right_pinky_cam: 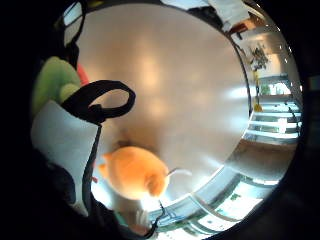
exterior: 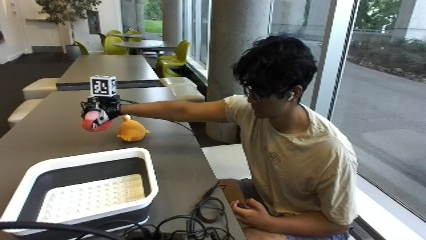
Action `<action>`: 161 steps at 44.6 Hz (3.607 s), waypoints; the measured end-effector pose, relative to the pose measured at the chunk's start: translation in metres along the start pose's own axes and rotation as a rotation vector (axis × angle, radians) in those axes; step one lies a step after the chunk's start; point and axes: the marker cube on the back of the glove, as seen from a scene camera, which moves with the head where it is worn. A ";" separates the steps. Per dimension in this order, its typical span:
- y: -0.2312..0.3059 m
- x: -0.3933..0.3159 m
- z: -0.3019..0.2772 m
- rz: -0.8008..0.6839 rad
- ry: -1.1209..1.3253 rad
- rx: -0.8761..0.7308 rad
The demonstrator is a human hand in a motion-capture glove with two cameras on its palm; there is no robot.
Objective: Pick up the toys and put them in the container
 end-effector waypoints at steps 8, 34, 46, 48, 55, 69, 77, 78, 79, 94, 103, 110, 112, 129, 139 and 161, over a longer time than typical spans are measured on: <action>0.030 -0.094 -0.039 -0.199 0.010 0.034; 0.088 -0.399 -0.047 -0.456 -0.025 -0.054; 0.092 -0.430 -0.030 -0.423 0.039 -0.146; 0.093 -0.430 -0.029 -0.439 0.025 -0.154; 0.103 -0.420 -0.034 -0.441 -0.005 -0.137; 0.169 -0.307 -0.038 -0.400 0.107 -0.108; 0.230 -0.218 -0.017 -0.280 0.055 -0.102; 0.240 -0.207 -0.014 -0.233 0.040 -0.102; 0.248 -0.197 -0.011 -0.206 0.037 -0.102; 0.319 -0.089 0.002 -0.256 0.126 -0.068; 0.341 -0.064 0.002 -0.228 0.147 -0.058; 0.346 -0.059 0.002 -0.221 0.123 -0.039; 0.346 -0.057 0.003 -0.221 0.128 -0.038; 0.337 -0.054 0.017 -0.224 0.193 -0.034; 0.338 -0.057 0.018 -0.232 0.240 -0.032; 0.337 -0.057 0.021 -0.249 0.209 -0.037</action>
